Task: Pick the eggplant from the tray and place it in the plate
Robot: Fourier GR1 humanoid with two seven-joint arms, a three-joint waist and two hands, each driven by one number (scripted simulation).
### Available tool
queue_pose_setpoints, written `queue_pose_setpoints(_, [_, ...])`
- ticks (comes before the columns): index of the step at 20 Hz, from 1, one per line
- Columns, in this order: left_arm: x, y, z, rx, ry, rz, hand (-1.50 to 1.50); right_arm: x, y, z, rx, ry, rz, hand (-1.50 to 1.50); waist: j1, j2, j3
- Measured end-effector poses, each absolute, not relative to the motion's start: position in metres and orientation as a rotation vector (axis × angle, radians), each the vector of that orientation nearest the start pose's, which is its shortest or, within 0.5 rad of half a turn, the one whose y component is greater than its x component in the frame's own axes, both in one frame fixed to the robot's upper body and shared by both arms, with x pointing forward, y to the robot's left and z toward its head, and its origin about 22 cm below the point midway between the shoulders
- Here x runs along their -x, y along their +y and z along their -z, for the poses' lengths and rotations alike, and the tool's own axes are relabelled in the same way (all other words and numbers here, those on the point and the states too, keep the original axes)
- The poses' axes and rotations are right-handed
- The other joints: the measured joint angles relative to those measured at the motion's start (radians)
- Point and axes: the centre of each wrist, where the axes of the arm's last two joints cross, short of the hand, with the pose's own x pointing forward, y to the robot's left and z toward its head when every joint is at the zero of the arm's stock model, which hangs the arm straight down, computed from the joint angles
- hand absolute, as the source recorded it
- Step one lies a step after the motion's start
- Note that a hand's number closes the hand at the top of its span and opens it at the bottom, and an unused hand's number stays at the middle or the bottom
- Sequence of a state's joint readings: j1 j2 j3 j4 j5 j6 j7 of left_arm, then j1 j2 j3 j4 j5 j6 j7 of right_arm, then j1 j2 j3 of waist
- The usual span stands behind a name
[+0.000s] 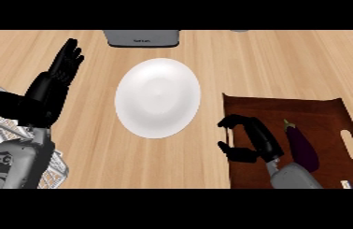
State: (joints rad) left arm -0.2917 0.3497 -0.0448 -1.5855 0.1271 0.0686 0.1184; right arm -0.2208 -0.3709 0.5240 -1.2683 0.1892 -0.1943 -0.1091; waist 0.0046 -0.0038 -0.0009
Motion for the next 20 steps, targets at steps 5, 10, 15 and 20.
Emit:
queue_pose_setpoints(5, [-0.3,0.268,-0.102,-0.104,-1.746,0.208,0.0,-0.246,-0.228,0.048,0.192,-1.649,-0.627,-1.5,-0.008,0.003,0.002])
queue_pose_setpoints(10, [-0.297,0.27,-0.101,-0.095,-1.755,0.216,0.0,-0.251,-0.251,0.011,0.256,-1.737,-0.617,-1.5,-0.012,0.0,0.004])
queue_pose_setpoints(15, [-0.297,0.27,-0.101,-0.105,-1.754,0.222,0.0,-0.26,-0.266,-0.033,0.428,-1.628,-0.792,-1.5,-0.014,-0.001,0.001])
queue_pose_setpoints(20, [-0.298,0.269,-0.101,-0.106,-1.753,0.225,0.0,-0.269,-0.286,-0.072,0.6,-1.342,-1.023,-1.5,-0.01,-0.002,-0.002])
